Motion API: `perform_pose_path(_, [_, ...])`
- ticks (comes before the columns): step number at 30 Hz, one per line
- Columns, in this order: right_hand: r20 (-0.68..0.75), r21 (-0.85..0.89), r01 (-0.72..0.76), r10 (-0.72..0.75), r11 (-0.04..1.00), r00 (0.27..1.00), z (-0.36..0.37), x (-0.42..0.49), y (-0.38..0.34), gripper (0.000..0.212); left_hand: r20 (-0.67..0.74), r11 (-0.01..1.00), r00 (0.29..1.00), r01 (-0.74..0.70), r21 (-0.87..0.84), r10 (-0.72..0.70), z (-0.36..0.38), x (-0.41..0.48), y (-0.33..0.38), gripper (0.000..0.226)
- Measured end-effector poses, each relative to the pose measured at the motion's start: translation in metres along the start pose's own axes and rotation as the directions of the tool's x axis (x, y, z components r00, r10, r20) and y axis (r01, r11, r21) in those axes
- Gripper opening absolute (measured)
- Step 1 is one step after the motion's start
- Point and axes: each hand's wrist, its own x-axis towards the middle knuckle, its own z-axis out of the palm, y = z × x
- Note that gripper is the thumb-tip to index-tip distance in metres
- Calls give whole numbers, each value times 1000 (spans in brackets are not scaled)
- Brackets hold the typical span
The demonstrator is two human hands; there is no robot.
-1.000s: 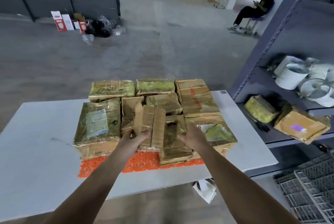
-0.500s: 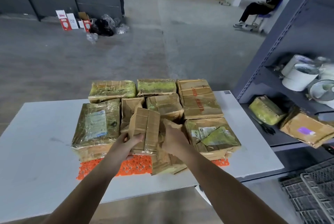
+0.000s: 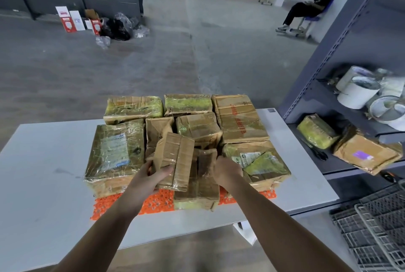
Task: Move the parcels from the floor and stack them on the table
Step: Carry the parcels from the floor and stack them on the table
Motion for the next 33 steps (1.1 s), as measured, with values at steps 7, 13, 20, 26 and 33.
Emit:
perform_pose_path(7, [-18, 133, -28, 31, 991, 999, -10, 9, -1, 8, 7, 1000, 1000, 1, -15, -1, -1, 1, -1, 89])
perform_pose_path(13, [-63, 23, -79, 80, 997, 995, -22, 19, 20, 19, 12, 1000, 1000, -4, 24, 4, 5, 2, 0, 82])
perform_pose_path(20, [-44, -126, 6, -12, 992, 999, -10, 18, 25, 28, 22, 999, 1000, -2, 44, 1, 9, 1, -1, 83])
perform_pose_path(26, [-119, -191, 42, -66, 981, 991, -4, 14, 36, 43, 8, 998, 1000, 11, 63, -11, 12, -5, 0, 62])
perform_pose_path(33, [-229, -162, 264, -297, 951, 927, -6, 43, 34, 57, -41, 1000, 999, 13, 17, -12, 14, -13, 5, 47])
